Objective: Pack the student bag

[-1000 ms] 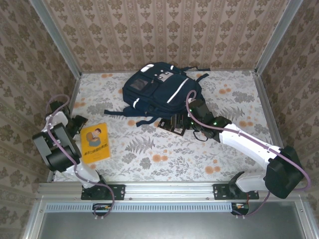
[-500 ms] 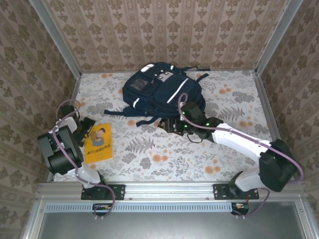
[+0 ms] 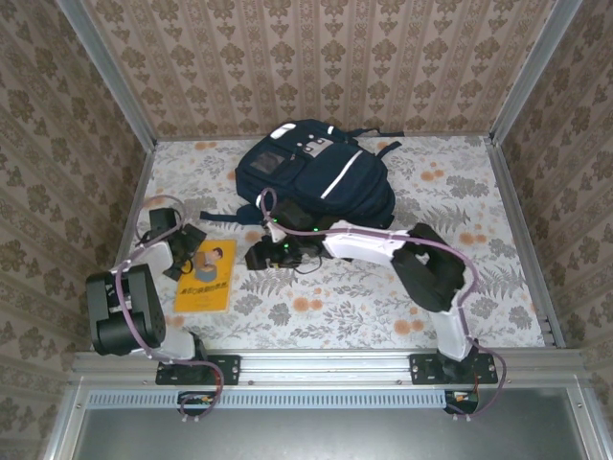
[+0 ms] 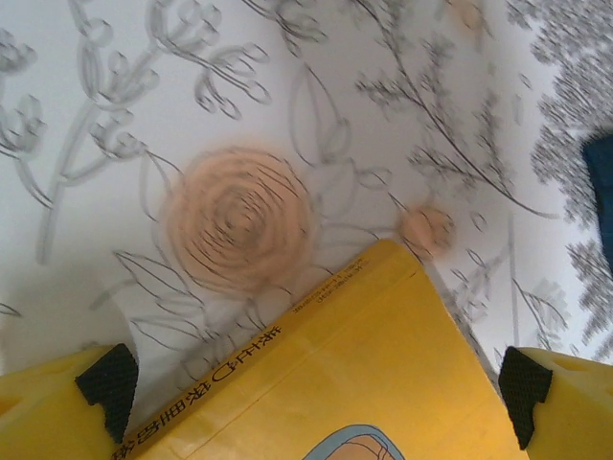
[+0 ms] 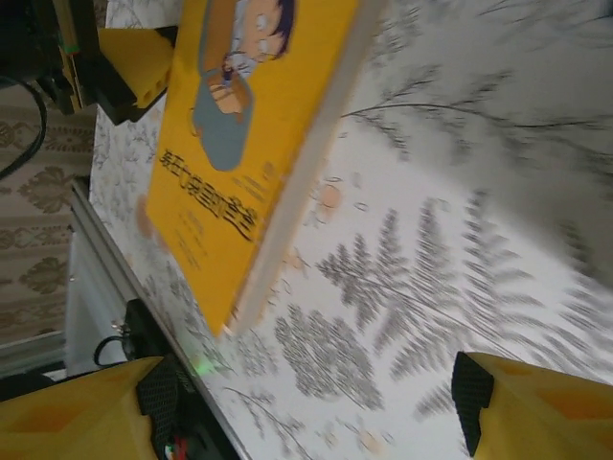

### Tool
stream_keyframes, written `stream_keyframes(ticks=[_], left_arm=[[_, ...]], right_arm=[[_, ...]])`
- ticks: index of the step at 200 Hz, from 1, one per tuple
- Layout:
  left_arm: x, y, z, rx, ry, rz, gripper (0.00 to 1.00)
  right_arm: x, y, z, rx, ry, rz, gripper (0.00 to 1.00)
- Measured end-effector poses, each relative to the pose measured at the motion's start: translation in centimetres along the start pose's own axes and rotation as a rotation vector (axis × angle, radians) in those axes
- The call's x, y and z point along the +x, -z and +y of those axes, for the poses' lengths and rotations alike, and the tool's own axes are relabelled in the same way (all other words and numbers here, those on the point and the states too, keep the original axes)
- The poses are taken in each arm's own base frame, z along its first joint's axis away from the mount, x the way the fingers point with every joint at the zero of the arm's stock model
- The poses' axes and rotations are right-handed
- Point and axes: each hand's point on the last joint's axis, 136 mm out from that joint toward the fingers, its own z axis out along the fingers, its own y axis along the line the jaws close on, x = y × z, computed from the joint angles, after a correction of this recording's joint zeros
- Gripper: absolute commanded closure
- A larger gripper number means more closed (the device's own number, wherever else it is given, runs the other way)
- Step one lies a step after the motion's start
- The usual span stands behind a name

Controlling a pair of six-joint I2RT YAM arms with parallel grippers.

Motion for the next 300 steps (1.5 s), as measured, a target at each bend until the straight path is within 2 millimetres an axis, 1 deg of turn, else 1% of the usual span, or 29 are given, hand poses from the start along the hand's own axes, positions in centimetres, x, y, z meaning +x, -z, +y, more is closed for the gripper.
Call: stream_keyframes(ticks=[22, 41, 66, 78, 92, 109, 127, 165, 205, 230, 249, 272, 290, 300], left_arm=[[1.0, 0.4, -0.8, 0.063, -0.002, 0.021, 0.00], [1.7, 0.6, -1.3, 0.100, 0.000, 0.044, 0.00], [1.9, 0.6, -1.2, 0.109, -0.001, 0.048, 0.00], [1.9, 0.5, -1.2, 0.111, -0.001, 0.046, 0.00], [2.0, 0.4, -1.1, 0.110, -0.001, 0.045, 0.00], [2.0, 0.4, -1.2, 0.111, -0.001, 0.045, 0.00], [2.0, 0.4, -1.1, 0.111, -0.001, 0.044, 0.00], [2.0, 0.4, -1.2, 0.111, -0.001, 0.044, 0.00], [2.0, 0.3, -1.2, 0.109, -0.005, 0.044, 0.01], [2.0, 0.3, -1.2, 0.104, -0.009, 0.038, 0.01], [2.0, 0.3, -1.2, 0.102, -0.012, 0.036, 0.01], [2.0, 0.3, -1.2, 0.101, -0.013, 0.036, 0.01], [2.1, 0.3, -1.2, 0.099, -0.014, 0.037, 0.01], [2.1, 0.3, -1.2, 0.098, -0.014, 0.036, 0.01]], right_arm=[[-0.3, -2.7, 0.5, -0.036, -0.052, 0.036, 0.26], [-0.6, -4.5, 0.1, -0.063, -0.110, 0.058, 0.31], [-0.8, -6.7, -0.4, -0.086, -0.183, 0.087, 0.35], [-1.8, -6.6, 0.0, -0.104, -0.197, 0.075, 0.36], [-2.6, -7.0, 0.3, -0.118, -0.207, 0.063, 0.39], [-2.6, -7.7, -0.1, -0.116, -0.228, 0.071, 0.41], [-2.9, -7.7, 0.0, -0.118, -0.246, 0.071, 0.45], [-2.8, -7.8, -0.4, -0.104, -0.282, 0.077, 0.54], [-2.7, -7.8, -0.6, -0.096, -0.294, 0.080, 0.60], [-2.3, -7.8, -0.6, -0.078, -0.285, 0.087, 0.62], [-1.9, -7.8, -0.3, -0.047, -0.265, 0.097, 0.68], [-1.3, -7.9, 0.3, -0.036, -0.243, 0.107, 0.70], [-0.8, -8.0, 0.3, -0.021, -0.241, 0.116, 0.70], [-0.7, -8.0, 0.3, -0.017, -0.241, 0.117, 0.69]])
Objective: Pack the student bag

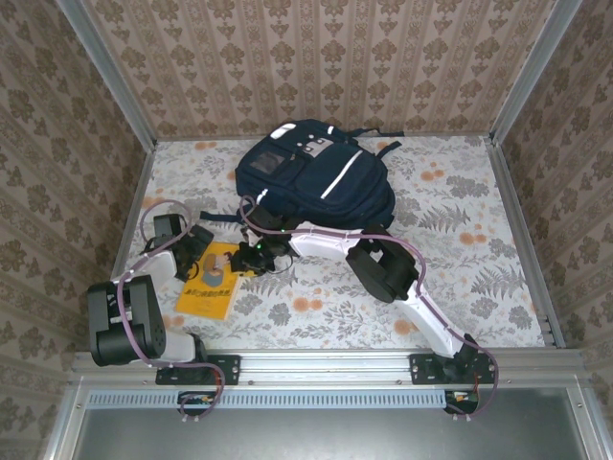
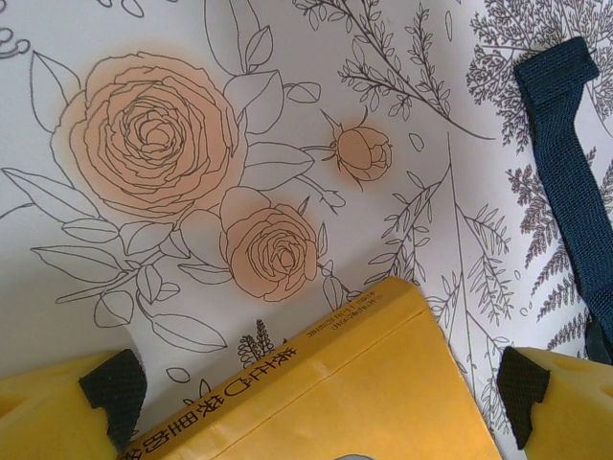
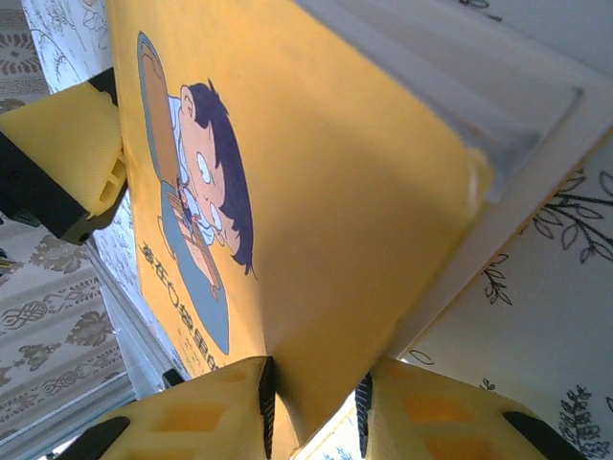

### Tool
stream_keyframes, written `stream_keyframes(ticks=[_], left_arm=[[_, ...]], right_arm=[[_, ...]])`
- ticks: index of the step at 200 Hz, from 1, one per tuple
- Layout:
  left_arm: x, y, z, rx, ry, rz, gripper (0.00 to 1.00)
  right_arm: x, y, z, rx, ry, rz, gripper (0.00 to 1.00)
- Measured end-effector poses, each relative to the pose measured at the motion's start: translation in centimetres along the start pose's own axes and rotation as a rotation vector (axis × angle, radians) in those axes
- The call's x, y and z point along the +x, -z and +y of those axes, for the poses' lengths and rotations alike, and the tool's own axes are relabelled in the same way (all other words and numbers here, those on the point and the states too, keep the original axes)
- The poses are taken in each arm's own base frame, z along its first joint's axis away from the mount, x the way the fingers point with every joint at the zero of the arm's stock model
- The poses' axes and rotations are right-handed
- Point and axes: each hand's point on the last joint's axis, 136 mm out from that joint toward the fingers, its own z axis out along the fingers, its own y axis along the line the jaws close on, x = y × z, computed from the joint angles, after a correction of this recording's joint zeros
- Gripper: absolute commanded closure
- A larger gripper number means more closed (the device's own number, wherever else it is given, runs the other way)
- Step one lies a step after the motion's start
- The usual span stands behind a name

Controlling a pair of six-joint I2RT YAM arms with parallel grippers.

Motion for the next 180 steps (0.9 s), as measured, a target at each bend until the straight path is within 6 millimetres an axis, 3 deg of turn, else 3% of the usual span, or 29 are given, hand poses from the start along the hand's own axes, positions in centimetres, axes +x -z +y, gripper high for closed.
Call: stream_keyframes(ticks=[13, 28, 88, 126, 180], left_arm=[[0.1, 0.0, 0.0, -0.001, -0.004, -0.001, 0.01], [0.1, 0.0, 0.0, -0.005, -0.007, -0.003, 0.01], [0.1, 0.1, -0.1, -0.005, -0.011, -0.008, 0.02], [0.1, 0.1, -0.1, -0.005, -0.012, -0.007, 0.02], [0.1, 0.1, -0.3, -0.008, -0.018, -0.011, 0.02]], right_arm=[[0.0, 0.0, 0.0, 0.001, 0.000, -0.001, 0.61], [-0.1, 0.1, 0.4, -0.004, -0.001, -0.003, 0.59], [-0.4, -0.1, 1.2, -0.063, -0.041, -0.036, 0.69], [-0.6, 0.4, 1.8, -0.109, -0.065, -0.062, 0.55], [-1.2, 1.5, 4.0, -0.193, -0.056, -0.105, 0.48]])
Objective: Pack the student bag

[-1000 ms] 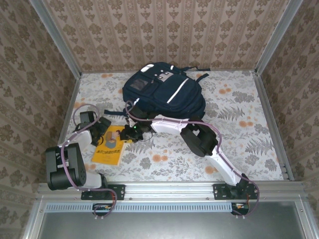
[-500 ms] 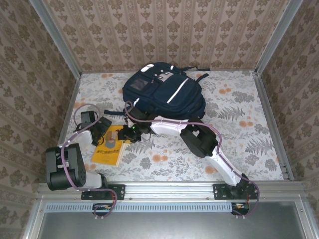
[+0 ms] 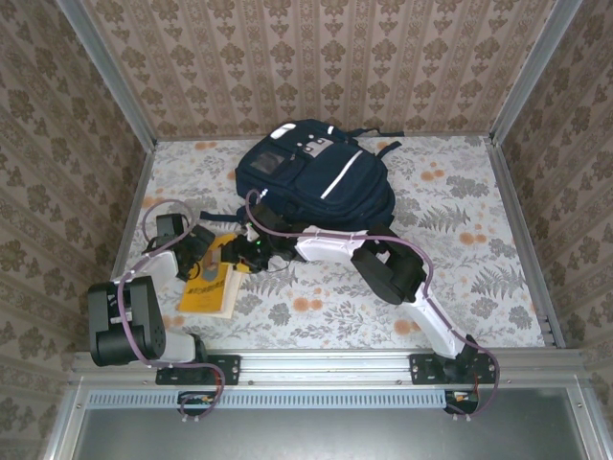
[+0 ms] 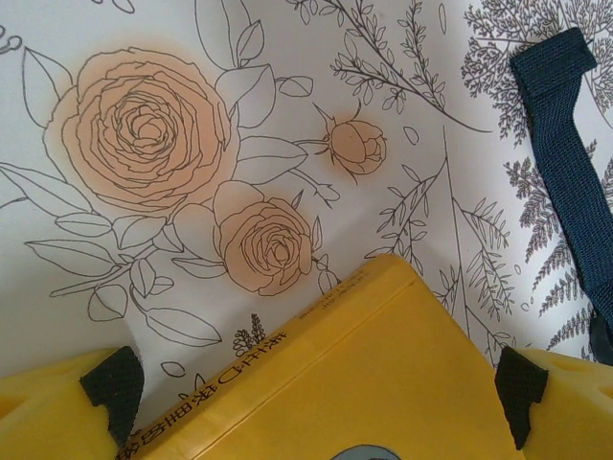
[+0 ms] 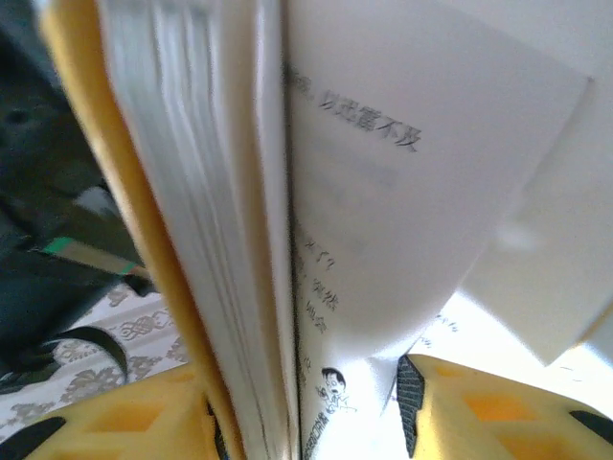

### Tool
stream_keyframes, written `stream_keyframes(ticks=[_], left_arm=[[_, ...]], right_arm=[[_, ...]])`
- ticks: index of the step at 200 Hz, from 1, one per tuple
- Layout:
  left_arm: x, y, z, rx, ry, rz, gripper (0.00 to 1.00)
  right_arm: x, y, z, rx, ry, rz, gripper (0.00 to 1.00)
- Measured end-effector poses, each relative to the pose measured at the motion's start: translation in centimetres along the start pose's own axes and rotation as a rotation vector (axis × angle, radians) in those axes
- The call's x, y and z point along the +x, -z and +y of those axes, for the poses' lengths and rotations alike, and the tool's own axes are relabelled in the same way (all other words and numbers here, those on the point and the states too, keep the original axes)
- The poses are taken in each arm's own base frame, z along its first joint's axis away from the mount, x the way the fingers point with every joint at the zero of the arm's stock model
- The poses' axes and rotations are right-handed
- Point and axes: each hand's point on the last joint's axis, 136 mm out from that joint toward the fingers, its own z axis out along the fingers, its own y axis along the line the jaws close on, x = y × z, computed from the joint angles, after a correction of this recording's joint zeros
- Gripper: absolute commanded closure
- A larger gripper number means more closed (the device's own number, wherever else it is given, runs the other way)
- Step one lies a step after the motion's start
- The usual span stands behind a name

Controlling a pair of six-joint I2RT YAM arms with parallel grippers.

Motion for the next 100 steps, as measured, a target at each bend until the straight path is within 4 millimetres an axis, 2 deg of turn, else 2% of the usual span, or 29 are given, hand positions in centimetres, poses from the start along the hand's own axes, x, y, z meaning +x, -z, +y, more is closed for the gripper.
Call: stream_keyframes(ticks=[38, 74, 100], left_arm=[[0.0, 0.0, 0.0, -0.001, 0.000, 0.001, 0.02], [0.0, 0.0, 0.0, 0.000, 0.000, 0.001, 0.02], [0.0, 0.0, 0.0, 0.000, 0.000, 0.001, 0.02]], right_arm=[[-0.6, 0.2, 1.7, -0.061, 0.012, -0.025, 0.44], [-0.4, 0.1, 1.7, -0.061, 0.016, -0.023, 0.37], [-0.4, 0.0, 1.6, -0.057, 0.019, -0.021, 0.36]])
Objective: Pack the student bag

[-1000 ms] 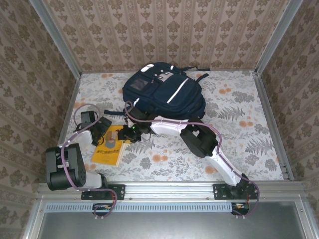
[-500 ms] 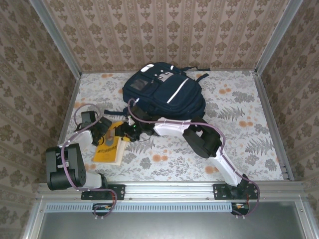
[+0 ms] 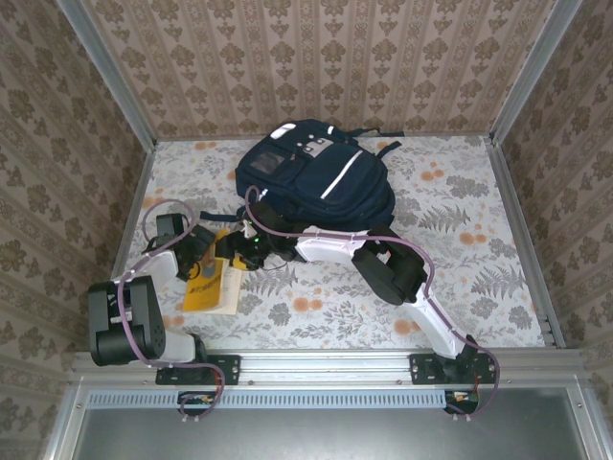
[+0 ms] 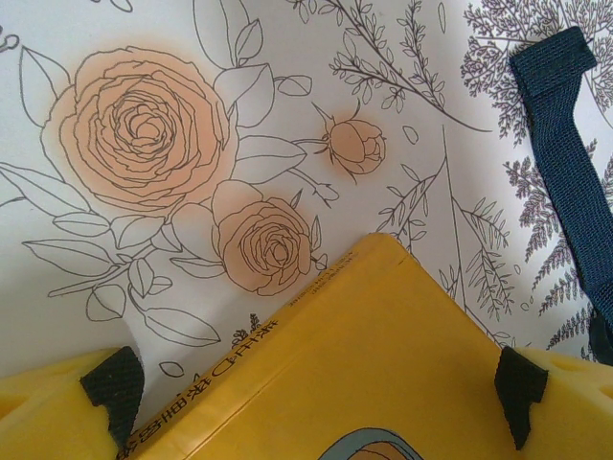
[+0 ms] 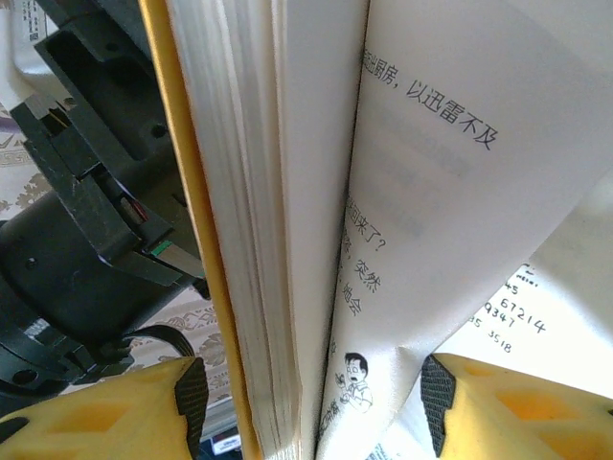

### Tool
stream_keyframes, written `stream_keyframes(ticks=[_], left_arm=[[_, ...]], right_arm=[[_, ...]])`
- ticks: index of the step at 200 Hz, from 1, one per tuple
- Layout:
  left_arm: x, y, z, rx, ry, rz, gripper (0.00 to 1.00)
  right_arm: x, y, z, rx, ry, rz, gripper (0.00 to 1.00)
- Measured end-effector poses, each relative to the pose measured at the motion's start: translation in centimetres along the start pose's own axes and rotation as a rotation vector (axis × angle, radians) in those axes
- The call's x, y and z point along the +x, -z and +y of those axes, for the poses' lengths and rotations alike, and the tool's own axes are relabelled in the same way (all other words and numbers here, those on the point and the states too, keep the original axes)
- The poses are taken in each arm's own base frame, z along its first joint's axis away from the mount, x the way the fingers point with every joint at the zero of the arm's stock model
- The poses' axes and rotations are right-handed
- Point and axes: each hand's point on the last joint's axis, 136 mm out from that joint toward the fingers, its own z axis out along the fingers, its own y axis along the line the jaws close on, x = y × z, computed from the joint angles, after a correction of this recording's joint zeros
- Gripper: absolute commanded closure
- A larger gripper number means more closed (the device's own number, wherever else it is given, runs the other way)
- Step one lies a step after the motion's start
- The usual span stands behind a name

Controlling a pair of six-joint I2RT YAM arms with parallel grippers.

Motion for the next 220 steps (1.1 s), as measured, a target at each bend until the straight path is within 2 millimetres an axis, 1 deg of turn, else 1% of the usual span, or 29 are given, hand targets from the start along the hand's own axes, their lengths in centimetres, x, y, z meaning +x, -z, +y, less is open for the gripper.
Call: stream_keyframes(ticks=[8, 18, 49, 63, 80, 94, 106, 124, 144, 171, 187, 198, 214, 215, 220], left_arm=[[0.0, 0.0, 0.0, 0.000, 0.000, 0.000, 0.02], [0.0, 0.0, 0.0, 0.000, 0.000, 0.000, 0.02], [0.0, 0.0, 0.0, 0.001, 0.000, 0.001, 0.02], [0.1, 0.0, 0.0, 0.002, 0.000, 0.003, 0.02], [0.1, 0.1, -0.2, 0.011, -0.001, 0.005, 0.02], [0.2, 0.5, -0.8, 0.035, -0.002, 0.016, 0.01], [1.0, 0.9, -1.2, 0.056, -0.007, 0.051, 0.01], [2.9, 1.9, -1.3, 0.061, -0.013, 0.131, 0.00], [5.1, 3.4, -1.1, 0.053, -0.019, 0.228, 0.00], [6.2, 5.2, -1.6, 0.078, -0.039, 0.294, 0.00], [7.1, 5.6, -1.8, 0.104, -0.050, 0.335, 0.00], [8.1, 5.5, -1.7, 0.122, -0.057, 0.374, 0.00], [10.0, 5.2, -1.2, 0.144, -0.064, 0.439, 0.00], [10.5, 5.2, -1.2, 0.148, -0.067, 0.454, 0.00], [11.3, 5.1, -1.0, 0.154, -0.071, 0.478, 0.00]], right_arm=[[0.0, -0.1, -0.1, 0.001, -0.001, 0.001, 0.37], [0.1, -0.3, -0.4, 0.005, -0.002, 0.003, 0.41], [0.4, -1.4, -1.8, 0.025, -0.020, 0.017, 0.65], [0.6, -1.7, -2.6, 0.039, -0.028, 0.024, 0.73], [0.7, -1.7, -3.0, 0.050, -0.025, 0.026, 0.84], [0.6, -1.3, -3.3, 0.058, -0.026, 0.016, 0.85], [0.7, -0.6, -3.8, 0.069, -0.034, 0.009, 0.85], [0.8, 1.0, -4.5, 0.083, -0.052, 0.001, 0.85], [0.5, 2.9, -4.4, 0.080, -0.062, -0.016, 0.85], [-0.3, 5.6, -4.3, 0.060, -0.067, -0.054, 0.83], [-0.3, 7.4, -4.8, 0.056, -0.079, -0.070, 0.82], [-0.3, 8.5, -5.2, 0.050, -0.085, -0.080, 0.81], [-0.1, 10.0, -6.0, 0.042, -0.107, -0.094, 0.81], [-0.1, 10.1, -6.1, 0.042, -0.109, -0.094, 0.81], [0.0, 10.5, -6.4, 0.038, -0.118, -0.096, 0.81]])
